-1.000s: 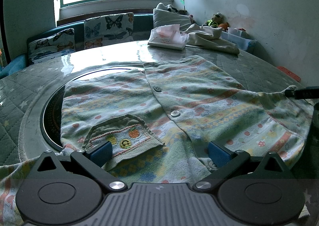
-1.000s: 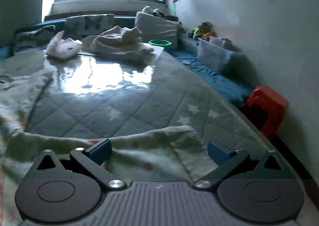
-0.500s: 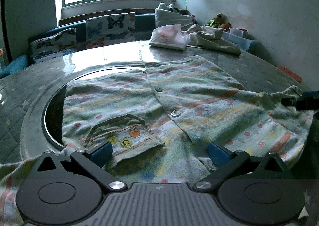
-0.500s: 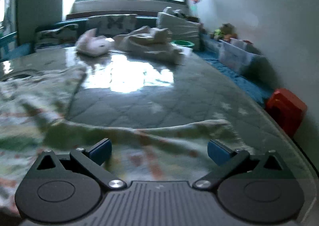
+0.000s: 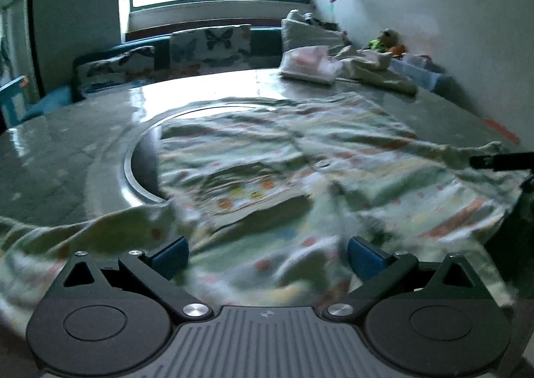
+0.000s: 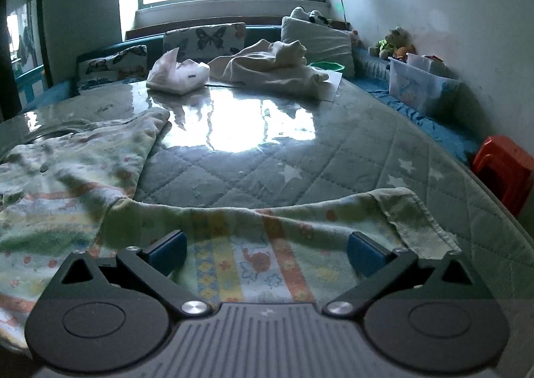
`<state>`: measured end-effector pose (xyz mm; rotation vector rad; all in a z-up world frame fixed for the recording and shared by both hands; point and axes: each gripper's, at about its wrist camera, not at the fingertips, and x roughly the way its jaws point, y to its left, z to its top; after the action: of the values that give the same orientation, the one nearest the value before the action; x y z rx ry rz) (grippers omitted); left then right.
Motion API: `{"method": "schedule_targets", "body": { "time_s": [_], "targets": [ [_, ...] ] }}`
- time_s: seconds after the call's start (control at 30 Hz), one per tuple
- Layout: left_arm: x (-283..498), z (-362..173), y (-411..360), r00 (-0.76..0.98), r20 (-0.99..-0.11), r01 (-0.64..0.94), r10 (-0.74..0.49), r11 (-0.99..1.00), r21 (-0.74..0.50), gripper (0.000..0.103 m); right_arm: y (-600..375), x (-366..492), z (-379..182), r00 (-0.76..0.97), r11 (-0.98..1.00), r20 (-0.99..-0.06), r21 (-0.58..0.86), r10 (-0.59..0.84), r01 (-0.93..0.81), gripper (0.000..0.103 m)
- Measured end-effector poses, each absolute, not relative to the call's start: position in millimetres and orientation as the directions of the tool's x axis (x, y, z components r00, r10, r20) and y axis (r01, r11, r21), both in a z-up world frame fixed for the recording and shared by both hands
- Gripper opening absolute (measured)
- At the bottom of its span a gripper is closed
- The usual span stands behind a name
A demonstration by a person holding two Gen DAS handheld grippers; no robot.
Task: Fold clothes
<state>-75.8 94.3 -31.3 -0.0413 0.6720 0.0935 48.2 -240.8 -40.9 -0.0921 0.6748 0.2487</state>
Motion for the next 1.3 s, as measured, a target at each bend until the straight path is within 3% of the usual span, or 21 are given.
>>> {"method": "schedule_targets", "body": {
  "time_s": [0.1,0.23,0.57,0.8,0.9,1.3],
  "targets": [
    [-84,-27,103,0.777,-0.625,-0.131,0.075,0.99,-0.045,0.103,-241,48,-41,0.752,0.966,-0.628,-0.001,0.2,-0.257,0.103],
    [-85,-32,117,0.741,-0.636,-0.236,0.215,0.97,0.052,0.103,-241,48,-41,0.753,0.967,-0.627,0.0,0.2,-0.257,0.103],
    [-113,-18,191,0.718,-0.607,-0.421,0.341,0.907,0.012,0.102,-240,48,-42,0.753,0.967,-0.627,0.002,0.2,-0.255,0.103],
    [-102,-26,248,0.646,-0.648,-0.51,0.403,0.86,0.026,0.088,-241,48,-41,0.753,0.967,-0.627,0.003,0.201,-0.255,0.103],
    [-102,-27,259,0.649,-0.625,-0.519,0.434,0.853,0.054,0.082,-241,47,-41,0.753,0.967,-0.627,0.002,0.201,-0.256,0.103],
    [-116,-29,291,0.551,-0.592,-0.648,0.588,0.748,0.141,0.083,-241,47,-41,0.753,0.967,-0.627,0.002,0.201,-0.256,0.103]
  ]
}}
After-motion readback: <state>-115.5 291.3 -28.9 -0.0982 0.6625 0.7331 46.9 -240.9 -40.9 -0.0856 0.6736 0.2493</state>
